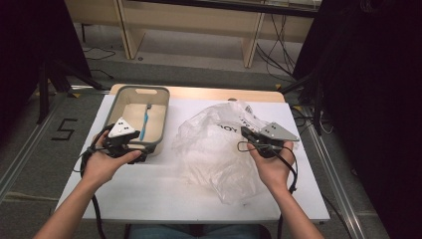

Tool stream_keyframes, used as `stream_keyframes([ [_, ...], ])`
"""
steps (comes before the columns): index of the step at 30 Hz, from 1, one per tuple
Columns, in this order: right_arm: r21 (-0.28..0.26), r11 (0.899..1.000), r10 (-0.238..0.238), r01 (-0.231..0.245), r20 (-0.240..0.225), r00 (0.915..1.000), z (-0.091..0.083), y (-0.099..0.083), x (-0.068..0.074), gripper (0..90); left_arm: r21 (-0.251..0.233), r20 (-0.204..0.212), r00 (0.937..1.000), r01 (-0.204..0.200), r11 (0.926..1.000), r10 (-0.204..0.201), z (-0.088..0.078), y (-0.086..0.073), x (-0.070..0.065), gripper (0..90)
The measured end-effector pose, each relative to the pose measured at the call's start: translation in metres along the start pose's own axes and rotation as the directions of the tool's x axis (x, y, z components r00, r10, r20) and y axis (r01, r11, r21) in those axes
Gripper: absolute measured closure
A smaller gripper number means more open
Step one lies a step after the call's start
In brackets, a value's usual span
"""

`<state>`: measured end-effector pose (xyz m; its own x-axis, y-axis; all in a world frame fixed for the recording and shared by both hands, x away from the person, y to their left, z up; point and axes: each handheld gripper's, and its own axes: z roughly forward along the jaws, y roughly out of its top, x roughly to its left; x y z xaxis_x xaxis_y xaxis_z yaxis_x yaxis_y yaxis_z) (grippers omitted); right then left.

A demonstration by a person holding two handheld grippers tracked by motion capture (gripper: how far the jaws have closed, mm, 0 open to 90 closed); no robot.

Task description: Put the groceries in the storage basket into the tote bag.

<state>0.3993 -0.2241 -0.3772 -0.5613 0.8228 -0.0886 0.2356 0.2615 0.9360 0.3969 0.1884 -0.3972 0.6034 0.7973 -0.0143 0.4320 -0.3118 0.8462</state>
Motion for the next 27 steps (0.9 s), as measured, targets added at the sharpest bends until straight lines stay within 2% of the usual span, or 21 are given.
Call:
stream_keyframes([
  [3,0.002,1.000,-0.001,0.001,-0.001,1.0000,0.001,0.000,0.001,90.0,0.001,-0.022,0.9997,0.014,0.9999,-0.014,0.003,0.006,0.007,24.3],
  [4,0.005,1.000,-0.001,0.001,-0.001,1.0000,0.001,0.000,0.001,90.0,0.004,-0.034,0.9990,0.030,0.9995,-0.030,0.005,0.008,0.009,25.0],
  [8,0.007,1.000,-0.006,0.006,-0.007,1.0000,0.003,-0.001,0.003,90.0,0.037,-0.072,0.9957,0.060,0.9975,-0.057,0.014,0.016,0.020,25.6],
  [16,0.005,1.000,-0.004,0.004,-0.006,1.0000,0.002,-0.001,0.002,90.0,0.084,-0.109,0.9913,0.084,0.9929,-0.075,0.032,0.030,0.038,26.0],
  [19,0.004,1.000,-0.005,0.005,-0.006,1.0000,0.001,-0.001,0.002,90.0,0.086,-0.118,0.9897,0.092,0.9920,-0.082,0.036,0.034,0.043,26.0],
  [27,0.005,1.000,-0.004,0.004,-0.008,1.0000,0.002,-0.001,0.002,90.0,0.129,-0.169,0.9807,0.121,0.9842,-0.099,0.053,0.041,0.059,27.9],
])
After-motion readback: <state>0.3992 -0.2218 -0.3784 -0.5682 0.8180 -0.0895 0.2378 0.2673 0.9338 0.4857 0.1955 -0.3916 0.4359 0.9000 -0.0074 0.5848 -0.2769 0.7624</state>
